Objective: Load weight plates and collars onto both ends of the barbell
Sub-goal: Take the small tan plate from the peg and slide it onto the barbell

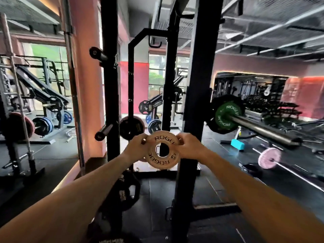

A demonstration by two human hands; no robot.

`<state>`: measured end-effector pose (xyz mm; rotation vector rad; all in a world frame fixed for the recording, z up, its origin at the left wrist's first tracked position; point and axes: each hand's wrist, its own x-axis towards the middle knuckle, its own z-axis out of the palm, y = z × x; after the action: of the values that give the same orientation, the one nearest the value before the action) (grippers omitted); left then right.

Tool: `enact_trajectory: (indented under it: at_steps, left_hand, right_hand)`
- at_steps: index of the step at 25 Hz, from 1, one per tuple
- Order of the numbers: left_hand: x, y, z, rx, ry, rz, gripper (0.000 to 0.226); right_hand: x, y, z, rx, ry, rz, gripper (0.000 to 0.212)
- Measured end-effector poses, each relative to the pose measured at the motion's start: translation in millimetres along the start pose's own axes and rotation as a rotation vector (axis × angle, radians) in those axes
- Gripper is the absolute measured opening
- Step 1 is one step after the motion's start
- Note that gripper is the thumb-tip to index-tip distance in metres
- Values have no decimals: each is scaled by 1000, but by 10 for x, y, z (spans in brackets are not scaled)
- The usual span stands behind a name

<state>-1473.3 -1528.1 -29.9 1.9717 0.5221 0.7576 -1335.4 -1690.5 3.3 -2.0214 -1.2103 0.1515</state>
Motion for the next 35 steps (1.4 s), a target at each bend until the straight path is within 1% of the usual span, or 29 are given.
enact_trajectory:
  at_steps: [1,4,8,11,13,18,20,23,27,31,35]
  left_hand:
    - [-18,167,291,-25,-23,26,11]
    - [-131,657,1244,-78,-49,92,12]
    - [-346,1152,2348,-150,-104,101,10]
    - [-401,1493,2966,-132,-81,136,12]
    - [-387,1673,3215,-99,-40,160,12]
    - [-243,1913,3492,-73,43,170,12]
    - [-181,1957,3578,-35,63,181,12]
    - [-104,1955,3628,32,60,224,14]
    - [-25,1917,3613,86,32,345,12]
    - [77,1952,3663,84,90,340,12]
    - [214,1914,3703,71,110,307,10]
  right_hand:
    - [-173,153,-255,-16,31,8,18]
    - [-697,656,-1044,-90,126,24,21]
    - [-1291,1263,-1938,-79,168,65,25]
    - [-1573,1649,-2463,-36,202,65,30]
    - [-1624,1838,-2683,-12,234,56,32]
    - [-1512,2114,-2880,29,340,46,26]
    - [-1462,2208,-2913,37,360,40,26]
    - [-1403,2330,-2951,50,359,24,24]
    - [-1338,2423,-3051,33,323,-26,26]
    - [-1242,2470,-3088,65,338,-50,26]
    - [-1075,2552,-3038,92,348,-61,32]
